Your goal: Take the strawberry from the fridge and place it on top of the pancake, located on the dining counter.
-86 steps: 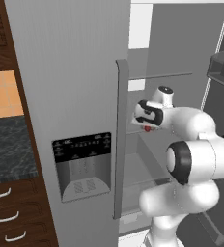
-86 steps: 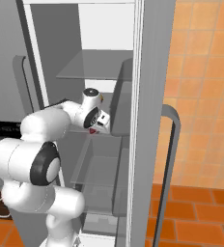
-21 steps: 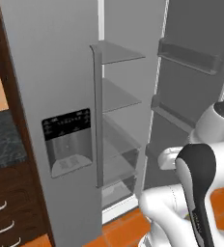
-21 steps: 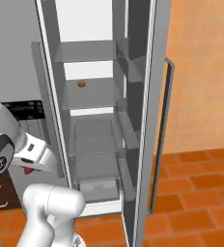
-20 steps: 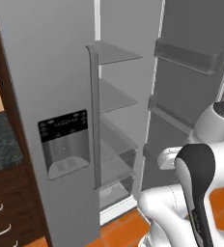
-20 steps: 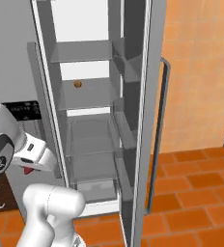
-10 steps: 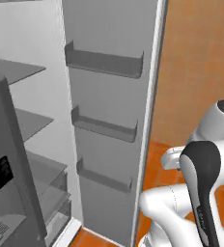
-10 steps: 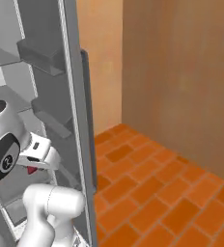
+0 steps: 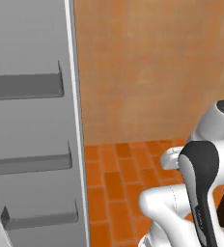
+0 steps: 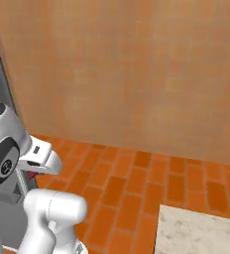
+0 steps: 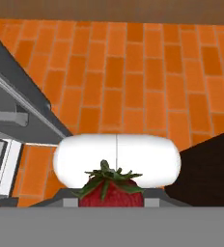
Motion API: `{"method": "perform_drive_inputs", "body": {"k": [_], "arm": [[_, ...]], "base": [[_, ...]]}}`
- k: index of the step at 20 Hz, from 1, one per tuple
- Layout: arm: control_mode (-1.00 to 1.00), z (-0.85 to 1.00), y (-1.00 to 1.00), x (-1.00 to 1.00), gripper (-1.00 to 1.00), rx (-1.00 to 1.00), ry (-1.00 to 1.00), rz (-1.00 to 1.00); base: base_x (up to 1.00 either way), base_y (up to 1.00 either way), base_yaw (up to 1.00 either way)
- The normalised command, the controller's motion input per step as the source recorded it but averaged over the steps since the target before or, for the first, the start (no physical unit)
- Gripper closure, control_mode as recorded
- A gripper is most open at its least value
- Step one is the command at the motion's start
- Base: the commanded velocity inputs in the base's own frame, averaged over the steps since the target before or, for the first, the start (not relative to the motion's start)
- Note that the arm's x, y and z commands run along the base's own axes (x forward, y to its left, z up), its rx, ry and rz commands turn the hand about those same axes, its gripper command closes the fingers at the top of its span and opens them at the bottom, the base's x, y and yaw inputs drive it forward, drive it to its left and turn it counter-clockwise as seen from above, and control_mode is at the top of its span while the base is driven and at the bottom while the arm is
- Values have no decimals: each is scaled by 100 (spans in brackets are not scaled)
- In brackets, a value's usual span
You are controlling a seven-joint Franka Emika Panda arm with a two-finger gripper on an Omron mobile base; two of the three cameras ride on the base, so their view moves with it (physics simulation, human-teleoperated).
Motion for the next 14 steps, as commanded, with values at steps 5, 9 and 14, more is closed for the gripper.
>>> {"method": "perform_drive_inputs", "body": {"k": [5,9,14], "arm": [[100,0,0,0,100,0,0,0],[100,0,0,0,100,0,0,0],[100,0,0,0,100,0,0,0]], "base": [[18,-23,-60],[71,0,2],[100,0,7]]}}
